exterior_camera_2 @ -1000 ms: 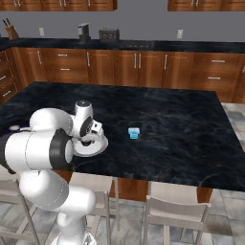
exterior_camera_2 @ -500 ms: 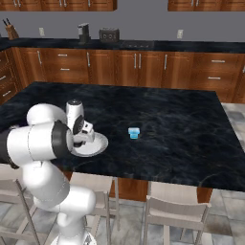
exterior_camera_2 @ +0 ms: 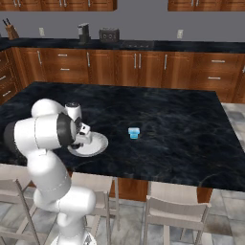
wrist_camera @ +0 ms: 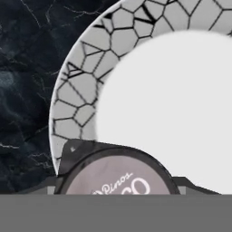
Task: Place two yogurt containers on each plate.
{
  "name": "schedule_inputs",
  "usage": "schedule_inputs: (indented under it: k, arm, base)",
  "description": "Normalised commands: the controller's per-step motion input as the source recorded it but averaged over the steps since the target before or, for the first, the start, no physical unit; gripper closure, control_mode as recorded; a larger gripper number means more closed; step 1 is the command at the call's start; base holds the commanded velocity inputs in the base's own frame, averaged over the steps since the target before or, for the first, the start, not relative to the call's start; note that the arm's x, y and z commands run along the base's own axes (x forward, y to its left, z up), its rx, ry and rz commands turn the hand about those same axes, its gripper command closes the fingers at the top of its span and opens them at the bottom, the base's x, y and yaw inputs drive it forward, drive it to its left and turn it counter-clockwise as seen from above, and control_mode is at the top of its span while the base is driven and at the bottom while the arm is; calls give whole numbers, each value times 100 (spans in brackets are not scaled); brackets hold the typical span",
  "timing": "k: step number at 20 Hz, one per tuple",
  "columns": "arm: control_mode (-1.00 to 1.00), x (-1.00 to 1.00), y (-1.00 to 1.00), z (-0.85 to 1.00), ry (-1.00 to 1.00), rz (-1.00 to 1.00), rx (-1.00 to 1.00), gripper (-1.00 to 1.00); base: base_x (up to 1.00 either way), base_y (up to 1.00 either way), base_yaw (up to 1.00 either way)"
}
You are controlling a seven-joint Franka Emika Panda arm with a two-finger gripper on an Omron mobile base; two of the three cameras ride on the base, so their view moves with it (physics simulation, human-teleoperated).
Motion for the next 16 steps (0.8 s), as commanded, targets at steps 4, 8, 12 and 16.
schedule_inputs:
  k: [4,8,12,16]
  arm:
    - [-100,13,18,-8,0,0,-1,-100]
    - [-100,0,0,0,0,0,0,-100]
    - [-100,0,-2,6,0,0,0,-100]
    - [-100,4,-19,42,0,0,0,-100]
  base:
    - [0,0,0]
    - [0,0,0]
    - [0,0,0]
    - [0,0,0]
